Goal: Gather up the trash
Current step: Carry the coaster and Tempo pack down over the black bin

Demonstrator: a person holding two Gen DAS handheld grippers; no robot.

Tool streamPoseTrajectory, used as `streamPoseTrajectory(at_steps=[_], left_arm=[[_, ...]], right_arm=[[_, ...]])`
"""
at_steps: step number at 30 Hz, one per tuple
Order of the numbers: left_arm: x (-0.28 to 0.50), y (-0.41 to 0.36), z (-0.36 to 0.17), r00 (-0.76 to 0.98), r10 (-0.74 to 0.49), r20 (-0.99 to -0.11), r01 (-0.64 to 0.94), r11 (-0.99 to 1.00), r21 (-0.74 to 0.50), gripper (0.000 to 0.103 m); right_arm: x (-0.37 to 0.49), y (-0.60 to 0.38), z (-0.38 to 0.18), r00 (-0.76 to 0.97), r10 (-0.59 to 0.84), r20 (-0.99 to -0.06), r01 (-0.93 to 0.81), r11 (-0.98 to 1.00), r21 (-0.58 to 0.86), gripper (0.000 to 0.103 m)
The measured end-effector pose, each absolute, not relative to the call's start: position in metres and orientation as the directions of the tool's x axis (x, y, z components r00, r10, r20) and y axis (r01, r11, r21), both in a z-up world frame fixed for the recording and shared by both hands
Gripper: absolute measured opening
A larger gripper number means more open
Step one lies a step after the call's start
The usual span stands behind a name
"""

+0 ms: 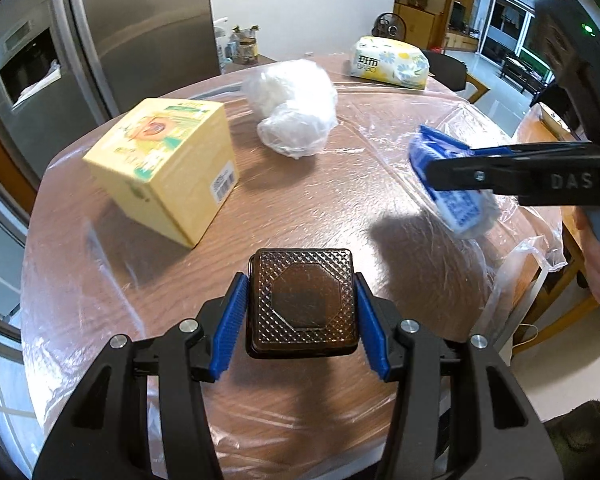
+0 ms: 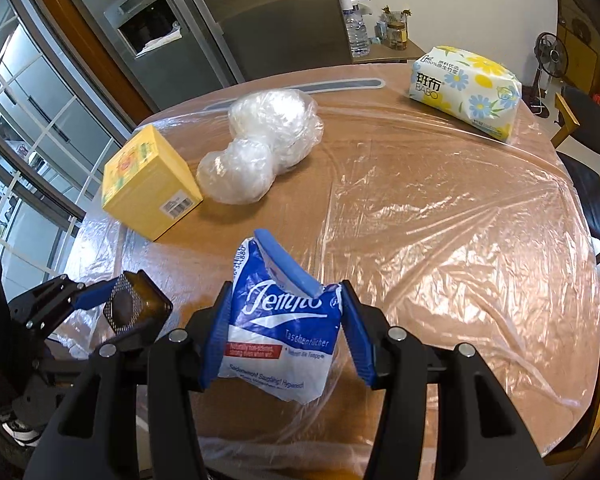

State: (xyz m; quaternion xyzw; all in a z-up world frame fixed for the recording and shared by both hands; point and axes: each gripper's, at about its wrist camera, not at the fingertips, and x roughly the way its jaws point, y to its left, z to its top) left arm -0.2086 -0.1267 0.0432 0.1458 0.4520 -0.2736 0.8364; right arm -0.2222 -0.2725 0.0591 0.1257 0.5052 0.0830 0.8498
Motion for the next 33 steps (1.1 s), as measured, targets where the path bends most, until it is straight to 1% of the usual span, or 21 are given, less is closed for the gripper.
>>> streamPoseTrajectory(at_steps=[15, 33], left_arm=[[-0.238, -0.106, 0.054, 0.468, -0.317, -0.825, 0.549, 0.836, -0.009, 0.053], [-0.283, -0.099, 0.066, 0.476, -0.327, -0.817, 0.563, 0.827, -0.002, 0.053]], right_arm=[[-0.271, -0.273, 0.075, 0.5, 0.325, -0.803, -0.065, 0.938, 0.339, 0.051], [-0.335, -0.264, 0.076, 0.472, 0.365, -0.803, -0.149, 0.93, 0.336, 0.051]])
